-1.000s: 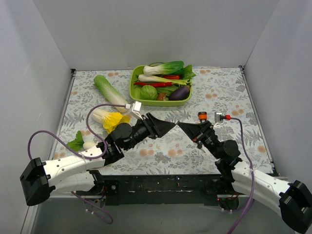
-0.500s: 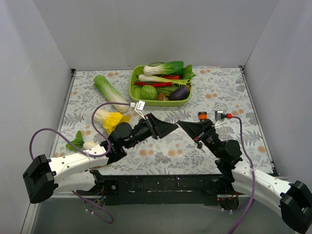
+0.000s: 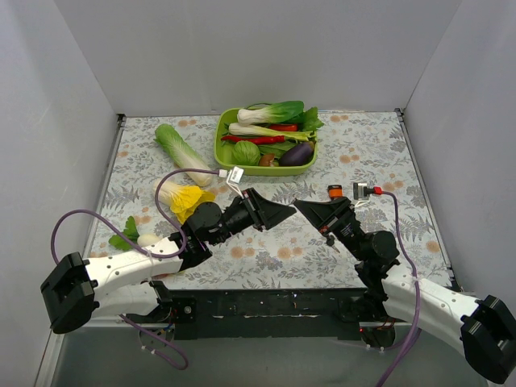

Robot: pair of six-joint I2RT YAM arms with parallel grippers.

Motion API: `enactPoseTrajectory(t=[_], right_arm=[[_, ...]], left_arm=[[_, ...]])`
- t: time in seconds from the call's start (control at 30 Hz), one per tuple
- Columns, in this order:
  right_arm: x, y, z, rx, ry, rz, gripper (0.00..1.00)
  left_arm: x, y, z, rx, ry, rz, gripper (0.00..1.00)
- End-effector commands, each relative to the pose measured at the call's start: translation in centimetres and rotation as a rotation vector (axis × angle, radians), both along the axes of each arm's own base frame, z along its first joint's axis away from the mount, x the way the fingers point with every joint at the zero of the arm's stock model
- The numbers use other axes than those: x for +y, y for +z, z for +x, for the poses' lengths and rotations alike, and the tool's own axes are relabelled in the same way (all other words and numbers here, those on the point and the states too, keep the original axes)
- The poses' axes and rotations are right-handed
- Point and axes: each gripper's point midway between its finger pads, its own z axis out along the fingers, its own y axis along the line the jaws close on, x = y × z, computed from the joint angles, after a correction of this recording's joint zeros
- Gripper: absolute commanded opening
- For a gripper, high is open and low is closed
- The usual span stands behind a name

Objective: Unlock with the key

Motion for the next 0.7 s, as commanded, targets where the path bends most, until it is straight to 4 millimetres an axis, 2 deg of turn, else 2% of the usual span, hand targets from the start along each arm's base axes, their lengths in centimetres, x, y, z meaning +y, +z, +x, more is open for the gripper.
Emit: enactPoseTrajectory(t=[0.0,0.3,0.53,0.67], right_arm=[[-0.49,2.60,-0.68,-0.064,0.012,0.070,0.01],[-0.28,2.56,-0.78,-0.058,0.028,0.070,0.01],[-0.09,2.61,-0.81,-0.057,0.037,0.067,0.01],[0.01,2.54,-0.86,-0.057,0.044,0.065,0.01]], left_arm=[[0.74,1.30,0.42,-0.040,0.038,-0.032,0.29],[1.21,1.52,0.64,-0.057,0.061,-0.042,0.25],[1.13,1.38,0.77,-0.062,0.064,-0.035,0.16],[1.52,1.24,1.32,-0.062,0.103,-0.031,0.16]])
